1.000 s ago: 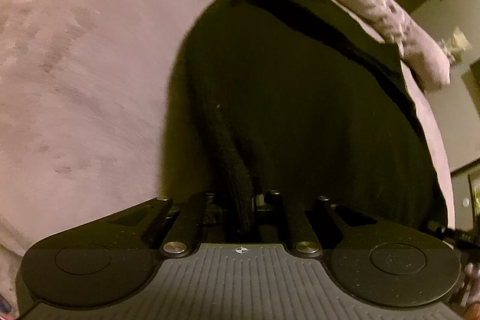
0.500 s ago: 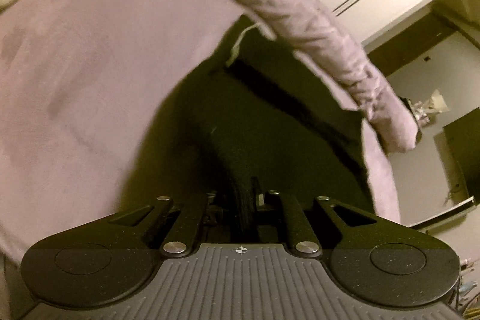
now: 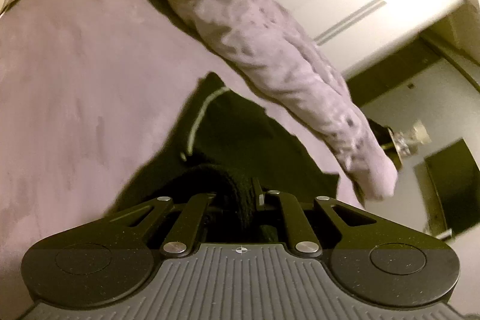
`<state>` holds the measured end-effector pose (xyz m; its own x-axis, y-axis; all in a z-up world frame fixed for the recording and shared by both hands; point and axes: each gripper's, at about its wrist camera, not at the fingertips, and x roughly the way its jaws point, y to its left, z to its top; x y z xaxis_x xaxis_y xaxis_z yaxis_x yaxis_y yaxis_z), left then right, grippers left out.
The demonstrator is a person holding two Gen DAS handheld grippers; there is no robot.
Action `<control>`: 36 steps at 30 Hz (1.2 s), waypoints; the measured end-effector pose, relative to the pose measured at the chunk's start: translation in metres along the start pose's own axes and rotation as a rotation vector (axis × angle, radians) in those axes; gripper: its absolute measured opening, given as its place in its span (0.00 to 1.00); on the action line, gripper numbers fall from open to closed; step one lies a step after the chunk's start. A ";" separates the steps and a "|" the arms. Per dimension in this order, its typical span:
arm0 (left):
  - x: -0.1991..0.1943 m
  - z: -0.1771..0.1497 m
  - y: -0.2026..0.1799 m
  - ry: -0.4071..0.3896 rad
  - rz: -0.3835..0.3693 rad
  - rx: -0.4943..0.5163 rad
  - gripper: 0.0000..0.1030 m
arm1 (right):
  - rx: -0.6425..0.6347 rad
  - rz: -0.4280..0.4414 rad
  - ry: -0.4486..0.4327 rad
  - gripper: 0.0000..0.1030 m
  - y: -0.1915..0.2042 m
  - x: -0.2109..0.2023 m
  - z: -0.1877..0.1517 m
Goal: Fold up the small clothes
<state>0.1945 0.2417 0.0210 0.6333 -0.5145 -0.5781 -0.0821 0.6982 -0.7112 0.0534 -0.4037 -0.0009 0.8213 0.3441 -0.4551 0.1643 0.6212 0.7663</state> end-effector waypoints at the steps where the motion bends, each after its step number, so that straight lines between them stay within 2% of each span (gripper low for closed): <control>1: 0.007 0.009 0.001 -0.005 0.018 -0.007 0.10 | 0.009 0.003 -0.009 0.09 -0.001 0.014 0.011; 8: 0.086 0.069 -0.003 -0.027 0.112 -0.032 0.10 | 0.110 0.010 -0.071 0.09 -0.024 0.107 0.078; 14: 0.146 0.105 -0.004 -0.024 0.177 -0.053 0.10 | 0.136 -0.045 -0.076 0.09 -0.040 0.164 0.116; 23: 0.187 0.131 -0.001 -0.045 0.209 -0.024 0.10 | 0.097 -0.063 -0.097 0.09 -0.033 0.214 0.150; 33: 0.218 0.147 -0.017 -0.105 0.242 0.054 0.11 | 0.091 -0.082 -0.148 0.09 -0.020 0.259 0.174; 35: 0.224 0.144 -0.019 -0.115 0.268 0.068 0.15 | 0.084 -0.092 -0.150 0.11 -0.021 0.266 0.173; 36: 0.226 0.142 -0.019 -0.119 0.285 0.066 0.21 | 0.068 -0.095 -0.154 0.13 -0.022 0.268 0.172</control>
<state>0.4487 0.1832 -0.0392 0.6776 -0.2342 -0.6972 -0.2215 0.8390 -0.4971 0.3636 -0.4458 -0.0614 0.8733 0.1717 -0.4559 0.2772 0.5945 0.7548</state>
